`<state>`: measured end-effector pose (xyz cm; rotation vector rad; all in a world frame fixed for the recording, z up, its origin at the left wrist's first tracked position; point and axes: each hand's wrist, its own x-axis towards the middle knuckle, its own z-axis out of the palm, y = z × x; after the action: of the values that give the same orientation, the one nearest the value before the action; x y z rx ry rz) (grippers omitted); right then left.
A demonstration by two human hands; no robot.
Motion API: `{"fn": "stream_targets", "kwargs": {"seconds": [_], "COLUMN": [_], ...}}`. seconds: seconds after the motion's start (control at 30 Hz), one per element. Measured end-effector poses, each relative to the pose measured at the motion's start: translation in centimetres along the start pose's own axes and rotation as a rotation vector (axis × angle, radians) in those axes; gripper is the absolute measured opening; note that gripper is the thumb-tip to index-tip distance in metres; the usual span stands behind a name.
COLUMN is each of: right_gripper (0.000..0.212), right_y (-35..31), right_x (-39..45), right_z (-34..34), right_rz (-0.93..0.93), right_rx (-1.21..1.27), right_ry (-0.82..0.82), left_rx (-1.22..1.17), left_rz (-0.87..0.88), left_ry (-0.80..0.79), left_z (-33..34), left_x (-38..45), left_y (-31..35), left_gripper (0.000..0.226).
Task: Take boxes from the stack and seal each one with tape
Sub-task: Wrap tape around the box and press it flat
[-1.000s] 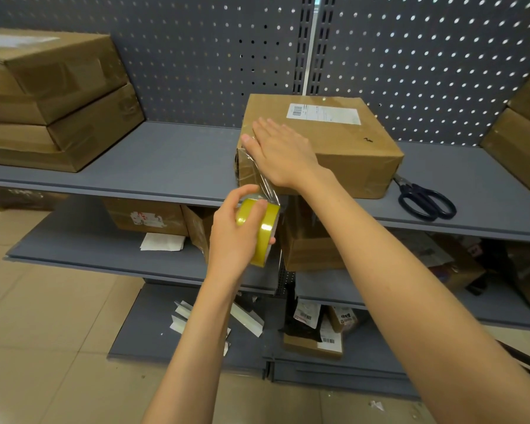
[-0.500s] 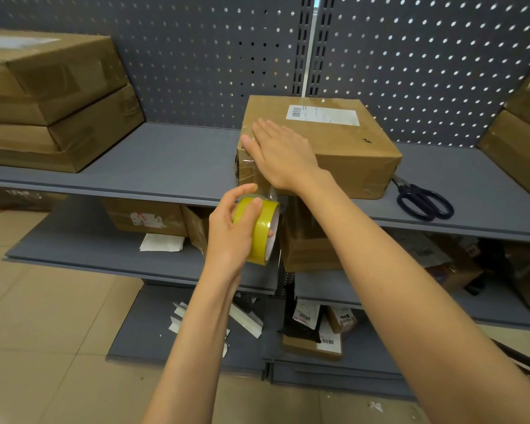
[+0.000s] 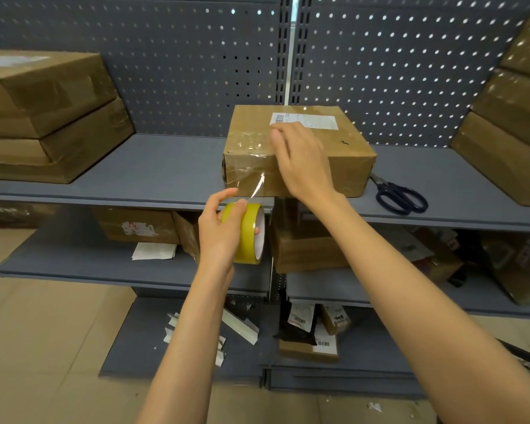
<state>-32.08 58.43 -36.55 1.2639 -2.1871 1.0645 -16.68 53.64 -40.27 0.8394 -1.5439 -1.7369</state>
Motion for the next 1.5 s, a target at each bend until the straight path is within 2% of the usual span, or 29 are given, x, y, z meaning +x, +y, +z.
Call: {"fn": "stream_targets", "kwargs": {"seconds": [0.17,0.33,0.4,0.53,0.67,0.87,1.0,1.1,1.23,1.37,1.5], "right_gripper": [0.024,0.022,0.024,0.035,0.04,0.034,0.037,0.035,0.03,0.029,0.053], "right_y": [4.4,7.9,9.1,11.5,12.5,11.7,10.9,9.9,7.2,4.2,2.8], "right_x": [-2.2,-4.1,-4.9,-6.0,-6.5,-6.3,-5.8,-4.6,-3.1,-3.1,-4.1], "right_z": [-3.9,-7.3,-8.2,-9.2,-9.1,-9.0,-9.4,-10.5,-11.3,-10.2,-9.1], "right_rz": [0.182,0.36,0.475,0.675,0.722,0.714,0.778,0.721,0.478,0.259,0.21], "right_rx": [-0.144,-0.15,-0.203,-0.341,-0.437,-0.514,-0.424,-0.237,0.015,0.09,0.054], "right_ry": [0.199,0.335,0.296,0.054,-0.106,-0.161,-0.029,0.118,0.139,0.027,-0.224], "left_rx": [0.003,-0.013,-0.031,-0.044,-0.043,-0.017,-0.01,-0.019,-0.033,-0.026,-0.022], "left_rz": [0.011,-0.035,-0.045,-0.052,-0.055,-0.046,-0.053,-0.061,-0.071,-0.061,-0.054], "left_ry": [0.023,0.022,0.021,0.023,0.025,0.031,0.03,0.037,0.034,0.031,0.034], "left_z": [0.4,0.6,0.7,0.8,0.8,0.6,0.5,0.5,0.6,0.6,0.5], "left_x": [-0.1,0.1,0.1,0.0,0.0,-0.2,-0.2,-0.2,-0.2,-0.2,-0.2], "left_y": [-0.3,-0.4,-0.4,-0.3,-0.3,-0.2,0.0,-0.1,-0.2,-0.1,-0.2], "left_gripper": [0.022,0.022,0.022,0.023,0.02,0.026,0.025,0.026,0.023,0.023,0.024]}}
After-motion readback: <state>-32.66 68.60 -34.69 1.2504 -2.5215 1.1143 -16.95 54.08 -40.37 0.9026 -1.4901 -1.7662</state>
